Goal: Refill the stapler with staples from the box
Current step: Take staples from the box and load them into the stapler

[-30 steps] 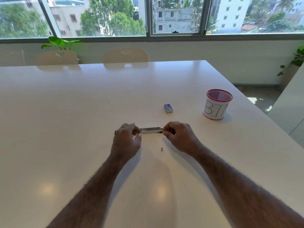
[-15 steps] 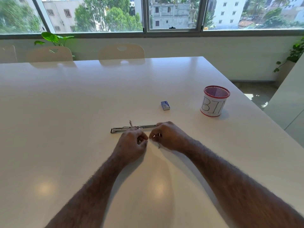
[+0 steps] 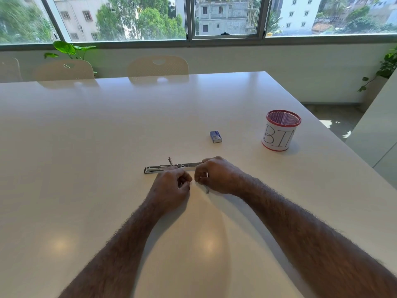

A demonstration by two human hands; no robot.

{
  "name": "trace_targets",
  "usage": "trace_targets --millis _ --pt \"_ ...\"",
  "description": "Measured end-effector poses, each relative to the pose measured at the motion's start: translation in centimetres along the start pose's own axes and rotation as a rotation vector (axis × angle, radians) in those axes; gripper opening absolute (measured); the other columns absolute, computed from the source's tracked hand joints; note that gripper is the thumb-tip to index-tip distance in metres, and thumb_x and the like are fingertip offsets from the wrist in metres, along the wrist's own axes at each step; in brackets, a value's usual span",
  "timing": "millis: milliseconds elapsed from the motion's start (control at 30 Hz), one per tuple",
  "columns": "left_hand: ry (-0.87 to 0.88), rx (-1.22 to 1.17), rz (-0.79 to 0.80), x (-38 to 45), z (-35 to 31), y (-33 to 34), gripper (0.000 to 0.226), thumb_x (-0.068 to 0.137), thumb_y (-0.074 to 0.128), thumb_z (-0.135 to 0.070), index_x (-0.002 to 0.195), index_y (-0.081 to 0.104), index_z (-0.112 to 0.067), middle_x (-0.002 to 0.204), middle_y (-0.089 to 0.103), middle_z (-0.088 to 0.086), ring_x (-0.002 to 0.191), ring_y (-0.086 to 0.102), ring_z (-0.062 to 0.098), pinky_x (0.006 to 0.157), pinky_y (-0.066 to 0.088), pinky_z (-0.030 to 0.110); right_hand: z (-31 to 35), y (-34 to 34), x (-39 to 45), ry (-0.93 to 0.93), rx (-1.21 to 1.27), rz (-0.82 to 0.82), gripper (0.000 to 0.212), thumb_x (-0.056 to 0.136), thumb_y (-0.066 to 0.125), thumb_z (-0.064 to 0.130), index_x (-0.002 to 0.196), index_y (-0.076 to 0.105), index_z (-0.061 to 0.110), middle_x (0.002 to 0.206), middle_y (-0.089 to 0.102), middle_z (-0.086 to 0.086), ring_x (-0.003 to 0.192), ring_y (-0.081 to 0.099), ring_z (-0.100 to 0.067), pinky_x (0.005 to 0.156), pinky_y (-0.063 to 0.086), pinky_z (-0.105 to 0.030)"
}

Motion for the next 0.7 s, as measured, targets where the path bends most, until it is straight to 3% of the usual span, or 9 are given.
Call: trace_targets --millis 200,400,500,600,700 --pt "-0.01 -0.006 0.007 0.0 0.2 0.1 0.01 0.078 0.067 -0.013 0.078 0.069 -0.024 0.077 0.061 -0.004 0.069 0.055 0.004 0.067 0.042 0.019 -0.4 -0.1 -0.2 0.06 0.023 -0.003 0.007 0.09 0.064 0.019 0.093 0.071 0.02 0.094 0.063 0.004 0.084 0.057 -0.009 0.072 0.052 -0.026" --pt "0.008 0.007 0.029 0.0 -0.1 0.0 0.007 0.079 0.067 -0.017 0.083 0.07 -0.023 0.08 0.062 -0.004 0.071 0.055 0.003 0.069 0.042 0.02 -1.0 0.4 -0.3 0.104 0.041 0.018 0.003 0.09 0.063 0.018 0.088 0.064 0.019 0.09 0.059 0.004 0.081 0.055 -0.009 0.063 0.044 -0.017" --pt "0.1 -0.01 0.121 -0.1 -0.9 0.2 0.011 0.081 0.07 -0.026 0.091 0.073 -0.024 0.083 0.061 -0.01 0.072 0.052 -0.002 0.067 0.04 0.02 -1.8 0.3 -0.8 0.126 0.143 0.003 0.005 0.091 0.062 0.019 0.088 0.06 0.021 0.083 0.054 0.01 0.075 0.053 -0.007 0.06 0.037 -0.014" --pt "0.151 -0.014 0.222 -0.3 -1.6 0.7 0.026 0.08 0.07 -0.04 0.104 0.072 -0.028 0.089 0.058 -0.013 0.08 0.049 -0.005 0.069 0.04 0.02 -2.9 -0.2 -1.3 0.21 0.298 -0.069 0.004 0.093 0.06 0.019 0.092 0.059 0.022 0.083 0.056 0.01 0.077 0.055 -0.007 0.063 0.041 -0.015" --pt "0.17 0.029 0.235 -0.1 -1.9 1.2 0.024 0.08 0.07 -0.041 0.101 0.073 -0.032 0.09 0.056 -0.014 0.085 0.047 -0.006 0.072 0.04 0.022 -3.9 -0.4 -1.9 0.293 0.414 -0.152 0.005 0.094 0.059 0.016 0.094 0.058 0.021 0.086 0.058 0.007 0.077 0.057 -0.01 0.065 0.046 -0.018"
Point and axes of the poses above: each hand's wrist, its own x-axis towards the middle knuckle, its own y-axis out of the palm, z = x × y, the point moved 3 cm from there along x, towards the middle knuckle
